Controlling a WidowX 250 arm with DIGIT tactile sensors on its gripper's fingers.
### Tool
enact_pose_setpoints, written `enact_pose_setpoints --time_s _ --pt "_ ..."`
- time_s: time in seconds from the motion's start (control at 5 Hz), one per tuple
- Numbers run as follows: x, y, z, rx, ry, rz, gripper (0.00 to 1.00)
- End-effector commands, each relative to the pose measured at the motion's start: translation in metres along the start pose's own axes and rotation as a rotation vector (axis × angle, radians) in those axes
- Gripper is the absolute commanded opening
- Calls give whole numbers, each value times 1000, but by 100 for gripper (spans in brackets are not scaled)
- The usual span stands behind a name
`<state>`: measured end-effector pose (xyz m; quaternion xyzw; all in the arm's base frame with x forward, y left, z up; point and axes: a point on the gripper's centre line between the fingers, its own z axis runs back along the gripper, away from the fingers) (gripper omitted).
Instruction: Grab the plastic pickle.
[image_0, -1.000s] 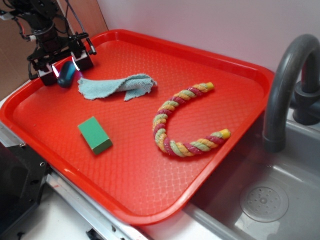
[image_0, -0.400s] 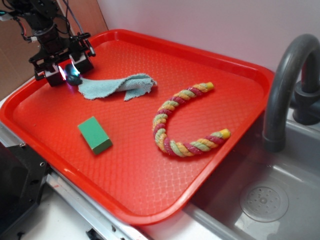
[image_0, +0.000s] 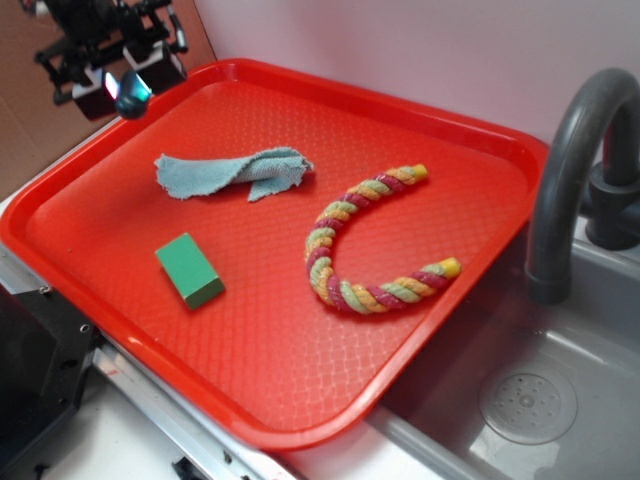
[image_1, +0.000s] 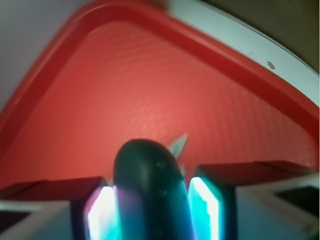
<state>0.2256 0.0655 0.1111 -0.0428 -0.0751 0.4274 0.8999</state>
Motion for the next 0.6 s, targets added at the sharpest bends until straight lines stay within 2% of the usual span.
enact_pose_setpoints --time_s 0.0,0.2,0.4 --pt "-41 -15 82 -144 39 -230 0" --pt "-57 -17 98 -221 66 -425 0" --pt "-64 -19 99 -127 40 -409 0"
